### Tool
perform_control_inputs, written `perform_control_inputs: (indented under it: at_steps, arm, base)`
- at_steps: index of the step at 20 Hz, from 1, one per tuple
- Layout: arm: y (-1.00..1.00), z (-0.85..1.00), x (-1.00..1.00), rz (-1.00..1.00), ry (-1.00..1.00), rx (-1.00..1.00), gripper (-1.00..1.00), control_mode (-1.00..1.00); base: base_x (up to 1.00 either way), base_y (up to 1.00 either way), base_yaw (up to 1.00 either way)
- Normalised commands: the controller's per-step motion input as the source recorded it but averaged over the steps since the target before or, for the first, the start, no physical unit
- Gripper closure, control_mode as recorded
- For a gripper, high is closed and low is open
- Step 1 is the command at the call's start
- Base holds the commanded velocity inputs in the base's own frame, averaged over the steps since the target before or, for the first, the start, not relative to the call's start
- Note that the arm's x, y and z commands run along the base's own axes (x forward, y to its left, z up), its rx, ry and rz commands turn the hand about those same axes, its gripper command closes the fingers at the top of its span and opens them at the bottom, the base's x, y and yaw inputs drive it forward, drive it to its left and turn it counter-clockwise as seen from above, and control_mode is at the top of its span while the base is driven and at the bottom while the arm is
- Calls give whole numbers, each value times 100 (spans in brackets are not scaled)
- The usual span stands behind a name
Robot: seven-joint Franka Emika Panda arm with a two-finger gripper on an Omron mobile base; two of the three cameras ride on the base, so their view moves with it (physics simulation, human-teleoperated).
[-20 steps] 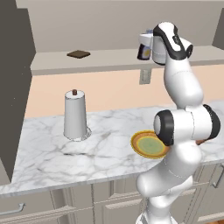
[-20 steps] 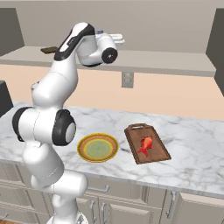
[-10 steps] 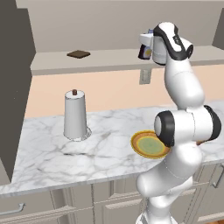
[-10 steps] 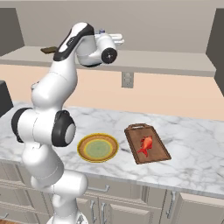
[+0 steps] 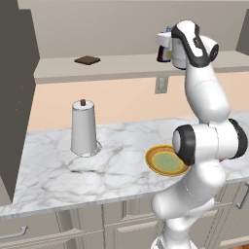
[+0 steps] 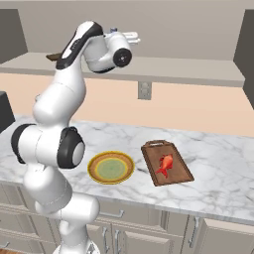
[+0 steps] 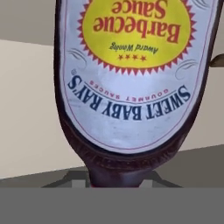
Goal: Pick the fish from the plate and place it on the cutting board. Then pick the condiment bottle from the cabinet and place it next to the cutting board.
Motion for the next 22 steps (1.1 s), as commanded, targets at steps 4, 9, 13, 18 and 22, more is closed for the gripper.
perform_control_inputs:
  at_steps: [4, 9, 13, 18, 22]
  arm:
    - [0, 17, -33, -2, 0, -6, 100, -100]
    - [0, -4, -33, 0, 0, -1, 100, -100]
    - [0, 0, -41, 0, 0, 0, 100, -100]
    - [-3, 0, -48, 0, 0, 0, 100, -100]
    - [-17, 0, -52, 0, 0, 0, 100, -100]
  base:
    - [0, 0, 0]
    - [0, 0, 0]
    - [0, 0, 0]
    - [0, 0, 0]
    - [0, 0, 0]
